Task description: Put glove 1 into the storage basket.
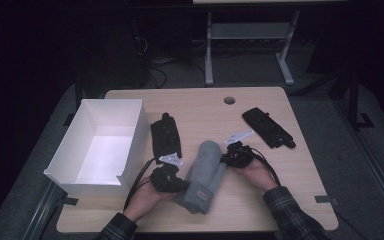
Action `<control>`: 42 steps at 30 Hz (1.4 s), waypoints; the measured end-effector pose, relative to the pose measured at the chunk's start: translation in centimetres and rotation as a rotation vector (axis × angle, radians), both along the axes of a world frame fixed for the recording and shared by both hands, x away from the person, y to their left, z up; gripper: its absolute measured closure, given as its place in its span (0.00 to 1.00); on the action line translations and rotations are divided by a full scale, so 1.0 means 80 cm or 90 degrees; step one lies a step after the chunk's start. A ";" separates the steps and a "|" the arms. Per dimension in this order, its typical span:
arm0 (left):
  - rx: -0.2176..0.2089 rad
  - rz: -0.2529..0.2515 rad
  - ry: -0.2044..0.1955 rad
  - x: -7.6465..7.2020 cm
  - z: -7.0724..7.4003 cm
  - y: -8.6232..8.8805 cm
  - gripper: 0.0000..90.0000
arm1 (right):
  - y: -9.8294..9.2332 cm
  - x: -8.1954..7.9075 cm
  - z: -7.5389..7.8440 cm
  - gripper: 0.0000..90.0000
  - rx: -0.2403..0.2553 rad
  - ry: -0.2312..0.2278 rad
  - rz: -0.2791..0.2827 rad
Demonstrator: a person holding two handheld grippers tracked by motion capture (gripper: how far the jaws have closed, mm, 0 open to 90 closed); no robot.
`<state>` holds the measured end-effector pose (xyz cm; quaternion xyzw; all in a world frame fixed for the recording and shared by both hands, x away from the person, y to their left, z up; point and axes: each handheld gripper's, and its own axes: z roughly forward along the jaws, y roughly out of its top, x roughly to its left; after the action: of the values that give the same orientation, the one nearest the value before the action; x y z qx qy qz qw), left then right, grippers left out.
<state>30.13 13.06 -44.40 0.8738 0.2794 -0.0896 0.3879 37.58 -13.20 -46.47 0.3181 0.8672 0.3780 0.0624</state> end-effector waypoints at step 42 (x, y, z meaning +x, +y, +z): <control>0.130 0.049 -0.067 -0.023 -0.005 0.018 0.99 | -0.026 -0.132 -0.001 1.00 0.022 0.061 0.127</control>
<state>28.32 14.51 -44.83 0.9006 0.3001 0.0002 0.3144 27.01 -15.30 -46.57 0.2487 0.8898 0.3820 -0.0225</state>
